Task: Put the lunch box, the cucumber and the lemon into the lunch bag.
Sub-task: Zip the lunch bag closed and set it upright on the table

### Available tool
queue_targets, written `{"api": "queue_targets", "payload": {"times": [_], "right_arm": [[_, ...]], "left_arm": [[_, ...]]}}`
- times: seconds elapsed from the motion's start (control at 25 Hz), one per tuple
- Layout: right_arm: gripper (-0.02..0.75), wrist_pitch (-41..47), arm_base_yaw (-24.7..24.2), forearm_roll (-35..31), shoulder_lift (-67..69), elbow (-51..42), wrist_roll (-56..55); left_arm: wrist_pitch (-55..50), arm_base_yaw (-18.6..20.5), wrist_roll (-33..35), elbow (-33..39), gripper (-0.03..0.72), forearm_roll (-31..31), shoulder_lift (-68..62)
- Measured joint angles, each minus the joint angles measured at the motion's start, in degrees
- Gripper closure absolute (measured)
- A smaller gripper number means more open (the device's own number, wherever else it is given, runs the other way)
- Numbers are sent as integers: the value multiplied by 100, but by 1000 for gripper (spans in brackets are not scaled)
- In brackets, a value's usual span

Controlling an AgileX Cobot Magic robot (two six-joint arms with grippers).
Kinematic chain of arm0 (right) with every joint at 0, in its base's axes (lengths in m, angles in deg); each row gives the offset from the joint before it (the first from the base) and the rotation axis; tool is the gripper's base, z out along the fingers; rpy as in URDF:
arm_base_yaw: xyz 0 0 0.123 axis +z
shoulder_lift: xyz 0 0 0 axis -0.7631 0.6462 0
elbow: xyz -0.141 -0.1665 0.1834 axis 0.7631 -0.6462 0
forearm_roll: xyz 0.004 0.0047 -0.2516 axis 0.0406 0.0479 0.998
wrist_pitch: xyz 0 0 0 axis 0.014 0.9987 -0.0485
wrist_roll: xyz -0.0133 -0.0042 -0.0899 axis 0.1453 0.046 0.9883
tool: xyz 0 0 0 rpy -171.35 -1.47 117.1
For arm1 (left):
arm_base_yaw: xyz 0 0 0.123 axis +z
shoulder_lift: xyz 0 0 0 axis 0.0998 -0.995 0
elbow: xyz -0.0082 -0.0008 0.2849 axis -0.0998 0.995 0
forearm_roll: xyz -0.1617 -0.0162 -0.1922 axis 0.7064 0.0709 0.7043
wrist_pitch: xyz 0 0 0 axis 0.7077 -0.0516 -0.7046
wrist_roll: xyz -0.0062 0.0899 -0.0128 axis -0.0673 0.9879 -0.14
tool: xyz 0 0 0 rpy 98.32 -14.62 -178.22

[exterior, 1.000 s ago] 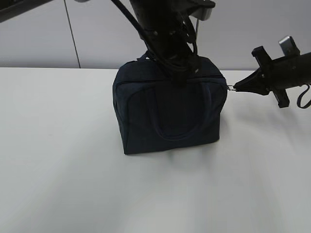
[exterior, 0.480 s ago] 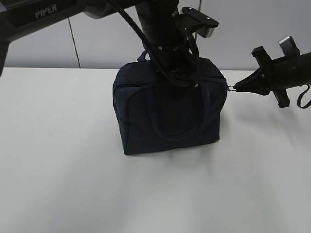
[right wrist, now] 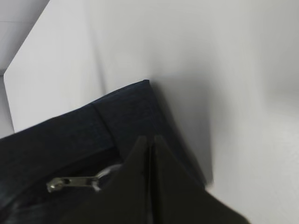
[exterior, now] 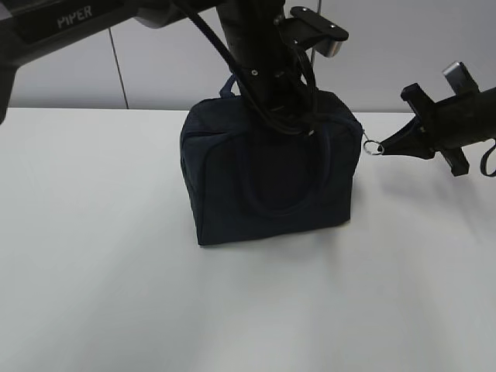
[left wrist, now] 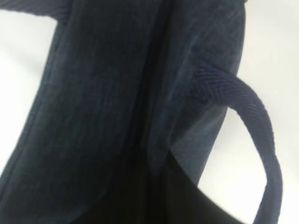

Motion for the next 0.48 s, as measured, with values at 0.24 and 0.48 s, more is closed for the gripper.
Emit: {"api": "queue_targets", "payload": {"times": [0.24, 0.48], "right_arm": [[738, -133, 103, 135, 0, 0, -14], [738, -213, 140, 16, 0, 10, -14]], "left_arm": [[-51, -8, 4, -254, 692, -13, 0], [-70, -8, 52, -254, 693, 22, 0]]}}
